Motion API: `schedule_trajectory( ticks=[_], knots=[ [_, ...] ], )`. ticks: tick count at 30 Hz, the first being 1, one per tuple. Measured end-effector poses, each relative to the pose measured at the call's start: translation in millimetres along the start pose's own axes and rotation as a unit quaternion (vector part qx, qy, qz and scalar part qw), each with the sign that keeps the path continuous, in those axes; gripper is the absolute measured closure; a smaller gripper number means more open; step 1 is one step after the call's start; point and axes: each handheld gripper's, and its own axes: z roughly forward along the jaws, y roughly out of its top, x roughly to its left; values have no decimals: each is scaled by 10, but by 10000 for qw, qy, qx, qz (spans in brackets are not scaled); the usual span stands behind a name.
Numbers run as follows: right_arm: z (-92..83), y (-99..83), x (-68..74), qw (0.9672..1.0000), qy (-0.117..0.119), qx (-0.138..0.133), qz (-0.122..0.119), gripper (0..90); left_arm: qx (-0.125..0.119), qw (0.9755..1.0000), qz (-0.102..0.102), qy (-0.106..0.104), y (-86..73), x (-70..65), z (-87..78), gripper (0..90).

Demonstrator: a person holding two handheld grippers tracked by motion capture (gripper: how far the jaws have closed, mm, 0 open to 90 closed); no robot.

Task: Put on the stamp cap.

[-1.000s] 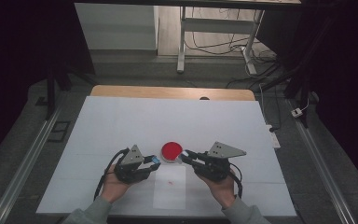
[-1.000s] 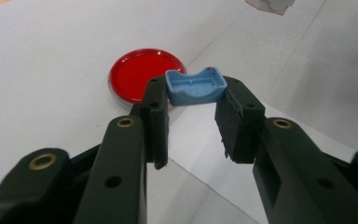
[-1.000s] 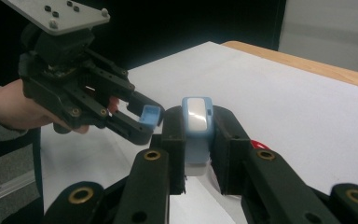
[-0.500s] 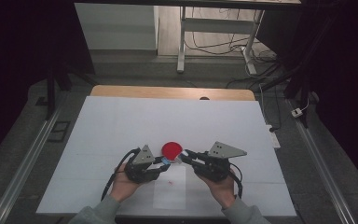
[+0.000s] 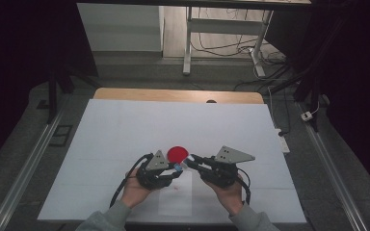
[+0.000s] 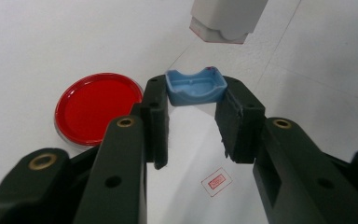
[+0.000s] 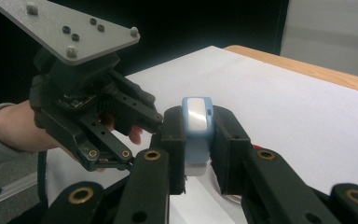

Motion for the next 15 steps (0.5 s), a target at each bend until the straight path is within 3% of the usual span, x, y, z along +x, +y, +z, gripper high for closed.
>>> schedule_trajectory(
  ticks=[7,15],
  knots=[
    [6,-6,-3,10000,-1,9,4,754,34,10000,29,-23,22,-19,51,649],
    [16,-14,7,10000,-57,35,22,754,13,9999,79,117,46,-57,86,650]
  ],
)
